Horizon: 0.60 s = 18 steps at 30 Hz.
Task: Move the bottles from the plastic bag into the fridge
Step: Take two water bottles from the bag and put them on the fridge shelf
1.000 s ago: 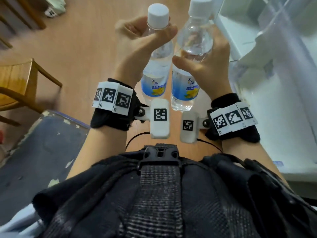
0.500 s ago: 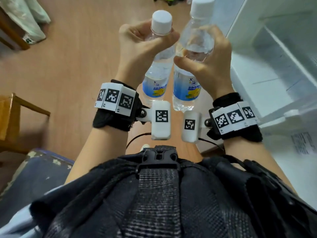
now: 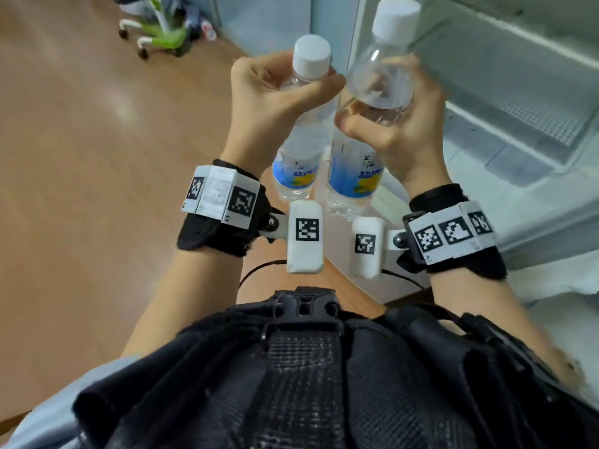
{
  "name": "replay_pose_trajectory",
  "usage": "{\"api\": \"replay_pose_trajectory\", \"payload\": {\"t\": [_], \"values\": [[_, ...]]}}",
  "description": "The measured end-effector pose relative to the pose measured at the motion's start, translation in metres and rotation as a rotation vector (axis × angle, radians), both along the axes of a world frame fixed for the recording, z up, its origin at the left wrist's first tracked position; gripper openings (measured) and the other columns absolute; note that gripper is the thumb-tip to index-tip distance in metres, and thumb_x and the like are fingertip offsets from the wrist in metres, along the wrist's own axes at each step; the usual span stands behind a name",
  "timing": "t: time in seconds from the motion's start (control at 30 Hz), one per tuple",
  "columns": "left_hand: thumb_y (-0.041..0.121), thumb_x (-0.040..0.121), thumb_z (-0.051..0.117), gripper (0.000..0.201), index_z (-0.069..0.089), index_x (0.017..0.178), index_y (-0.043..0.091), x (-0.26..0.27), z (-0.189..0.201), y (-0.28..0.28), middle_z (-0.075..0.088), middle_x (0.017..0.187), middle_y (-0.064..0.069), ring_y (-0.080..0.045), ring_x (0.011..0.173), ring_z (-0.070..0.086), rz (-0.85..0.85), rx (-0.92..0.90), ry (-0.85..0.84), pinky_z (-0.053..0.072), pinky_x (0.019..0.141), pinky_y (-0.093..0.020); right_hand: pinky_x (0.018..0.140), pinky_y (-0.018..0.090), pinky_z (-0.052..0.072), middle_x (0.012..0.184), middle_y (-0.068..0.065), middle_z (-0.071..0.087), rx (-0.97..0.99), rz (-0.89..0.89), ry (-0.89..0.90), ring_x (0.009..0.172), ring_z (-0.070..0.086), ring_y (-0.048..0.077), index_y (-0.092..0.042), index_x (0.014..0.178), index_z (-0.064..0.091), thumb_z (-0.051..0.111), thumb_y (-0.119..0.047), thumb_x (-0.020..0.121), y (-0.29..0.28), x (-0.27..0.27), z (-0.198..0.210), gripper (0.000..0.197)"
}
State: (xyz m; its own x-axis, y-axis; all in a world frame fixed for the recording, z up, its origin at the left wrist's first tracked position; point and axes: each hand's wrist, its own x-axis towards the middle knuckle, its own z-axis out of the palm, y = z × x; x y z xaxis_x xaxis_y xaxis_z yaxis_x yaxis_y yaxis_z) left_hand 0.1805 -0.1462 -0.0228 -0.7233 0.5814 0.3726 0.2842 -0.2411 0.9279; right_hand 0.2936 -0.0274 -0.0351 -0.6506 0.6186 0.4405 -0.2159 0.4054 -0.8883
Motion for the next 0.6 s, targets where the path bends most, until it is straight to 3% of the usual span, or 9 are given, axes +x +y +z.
{"api": "replay_pose_trajectory", "payload": {"t": [0.1,0.3,0.37,0.47,0.6], "values": [[0.005,0.071,0.08,0.012,0.074,0.074,0.015,-0.023,0.005,0.047,0.07,0.066,0.009,-0.009,0.067,0.06,-0.072,0.011,0.004,0.052,0.069,-0.024,0.065,0.023,0.053,0.079,-0.006,0.061,0.01,-0.084,-0.027,0.069,0.063,0.009,-0.007,0.097,0.054,0.08,-0.017,0.06,0.033,-0.015,0.006,0.046],[0.003,0.072,0.078,0.012,0.072,0.073,0.013,-0.047,0.022,0.132,0.07,0.064,0.012,-0.006,0.065,0.058,-0.29,0.077,0.007,0.05,0.067,-0.023,0.068,0.026,0.055,0.079,-0.012,0.063,0.076,-0.312,-0.023,0.072,0.064,0.005,-0.013,0.093,0.054,0.079,-0.026,0.058,0.096,-0.024,0.022,0.045],[0.004,0.071,0.078,0.011,0.072,0.071,0.014,-0.05,0.03,0.157,0.069,0.064,0.011,-0.007,0.065,0.058,-0.35,0.104,-0.019,0.05,0.067,-0.022,0.067,0.022,0.054,0.08,-0.013,0.061,0.084,-0.397,-0.024,0.07,0.062,-0.002,-0.011,0.095,0.055,0.079,-0.028,0.057,0.111,-0.023,0.029,0.048],[0.007,0.07,0.077,0.011,0.072,0.069,0.016,-0.055,0.039,0.196,0.065,0.062,0.008,-0.01,0.064,0.054,-0.439,0.151,-0.028,0.048,0.066,-0.023,0.066,0.01,0.048,0.083,-0.007,0.062,0.085,-0.525,-0.029,0.068,0.06,-0.01,0.002,0.1,0.057,0.08,-0.022,0.059,0.133,-0.017,0.036,0.053],[0.001,0.074,0.076,0.009,0.069,0.073,0.008,-0.056,0.054,0.244,0.063,0.061,0.012,-0.006,0.061,0.053,-0.629,0.206,0.013,0.047,0.064,-0.022,0.074,0.016,0.05,0.087,-0.009,0.061,0.118,-0.725,-0.031,0.079,0.061,0.003,-0.005,0.099,0.055,0.08,-0.024,0.061,0.157,-0.013,0.049,0.05]]}}
